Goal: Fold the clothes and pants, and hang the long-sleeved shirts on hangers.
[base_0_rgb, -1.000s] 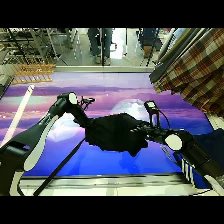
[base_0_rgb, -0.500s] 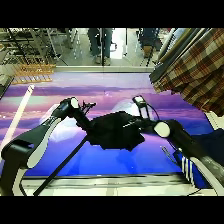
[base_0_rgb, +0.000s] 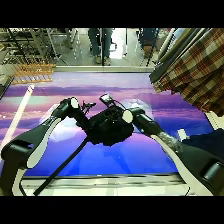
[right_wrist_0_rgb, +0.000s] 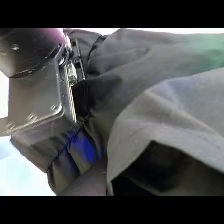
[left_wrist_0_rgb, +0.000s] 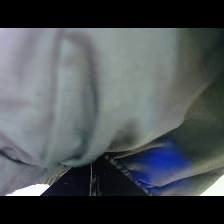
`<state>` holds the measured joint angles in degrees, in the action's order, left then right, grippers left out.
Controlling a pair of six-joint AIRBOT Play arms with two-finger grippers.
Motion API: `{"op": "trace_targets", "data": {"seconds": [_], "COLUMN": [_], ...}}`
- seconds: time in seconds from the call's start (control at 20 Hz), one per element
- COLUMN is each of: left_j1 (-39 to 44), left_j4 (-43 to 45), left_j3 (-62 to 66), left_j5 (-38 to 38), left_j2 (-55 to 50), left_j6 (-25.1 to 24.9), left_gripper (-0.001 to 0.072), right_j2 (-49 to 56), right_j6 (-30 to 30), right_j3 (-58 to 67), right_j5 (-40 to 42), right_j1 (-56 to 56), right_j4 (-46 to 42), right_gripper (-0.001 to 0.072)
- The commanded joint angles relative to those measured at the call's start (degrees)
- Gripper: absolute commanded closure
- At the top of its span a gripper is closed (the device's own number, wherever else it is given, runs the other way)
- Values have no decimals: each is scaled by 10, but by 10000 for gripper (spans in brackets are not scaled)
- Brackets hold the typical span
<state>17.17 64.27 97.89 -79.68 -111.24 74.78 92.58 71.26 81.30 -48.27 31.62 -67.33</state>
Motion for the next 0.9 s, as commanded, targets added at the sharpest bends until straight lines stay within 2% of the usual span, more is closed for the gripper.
{"op": "trace_targets", "data": {"seconds": [0.0,0.2,0.4,0.5,0.65,0.75,0.85], "left_j1": [-22,-75,-113,-125,-136,-141,-143], "left_j4": [-4,-5,-5,-5,-4,-5,-4], "left_j3": [0,0,0,0,0,0,0], "left_j5": [-11,-16,-35,-49,-61,-63,-76], "left_j2": [31,89,134,151,173,185,191], "left_j6": [2,28,33,33,32,33,32], "left_gripper": [700,700,700,700,699,699,699], "right_j2": [52,73,79,78,66,44,14], "right_j6": [-5,-35,-75,-78,-74,-38,7], "right_j3": [28,28,30,49,126,184,235], "right_j5": [-10,-11,-18,-41,-152,-229,-279], "right_j1": [4,5,5,4,-13,-31,-57], "right_j4": [31,77,157,160,156,144,109], "right_gripper": [675,674,673,515,274,272,202]}}
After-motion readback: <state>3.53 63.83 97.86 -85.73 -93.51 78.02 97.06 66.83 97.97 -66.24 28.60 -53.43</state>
